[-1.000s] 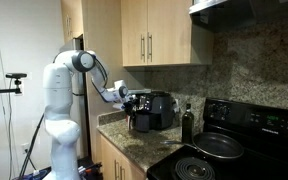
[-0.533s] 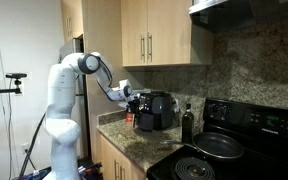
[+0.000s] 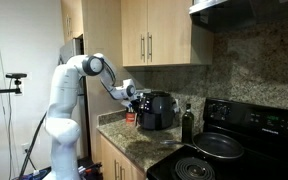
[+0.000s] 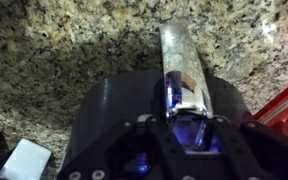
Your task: Put the drawer back in the air fryer
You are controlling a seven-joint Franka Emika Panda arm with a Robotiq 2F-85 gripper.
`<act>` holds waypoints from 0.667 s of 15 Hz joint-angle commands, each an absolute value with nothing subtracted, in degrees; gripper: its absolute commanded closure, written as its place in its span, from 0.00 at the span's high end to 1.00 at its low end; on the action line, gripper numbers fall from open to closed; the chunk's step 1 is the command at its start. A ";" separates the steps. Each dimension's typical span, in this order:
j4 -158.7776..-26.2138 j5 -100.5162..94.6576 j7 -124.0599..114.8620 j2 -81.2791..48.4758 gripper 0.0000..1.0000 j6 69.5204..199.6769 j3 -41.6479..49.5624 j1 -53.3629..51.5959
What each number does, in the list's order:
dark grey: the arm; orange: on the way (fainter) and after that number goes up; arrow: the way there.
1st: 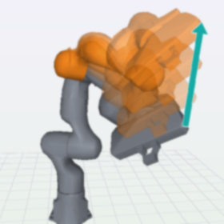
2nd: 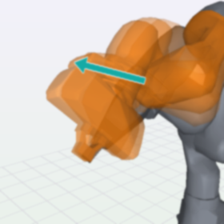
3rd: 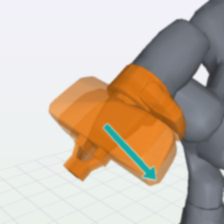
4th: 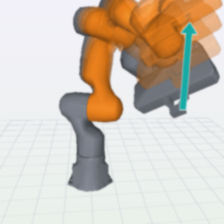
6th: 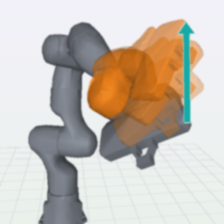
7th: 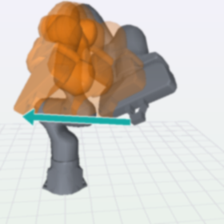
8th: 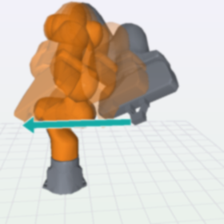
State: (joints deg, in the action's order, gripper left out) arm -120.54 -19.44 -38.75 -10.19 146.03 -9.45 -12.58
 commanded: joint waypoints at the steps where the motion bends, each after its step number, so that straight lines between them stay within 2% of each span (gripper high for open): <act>1: -119.44 -21.87 -38.18 -12.53 0.10 147.11 -6.94 -13.71; 10: -111.46 -33.03 -45.35 -19.02 0.10 153.56 0.09 -18.39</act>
State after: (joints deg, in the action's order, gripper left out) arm -115.90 -29.24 -42.59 -16.01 151.57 -3.17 -16.85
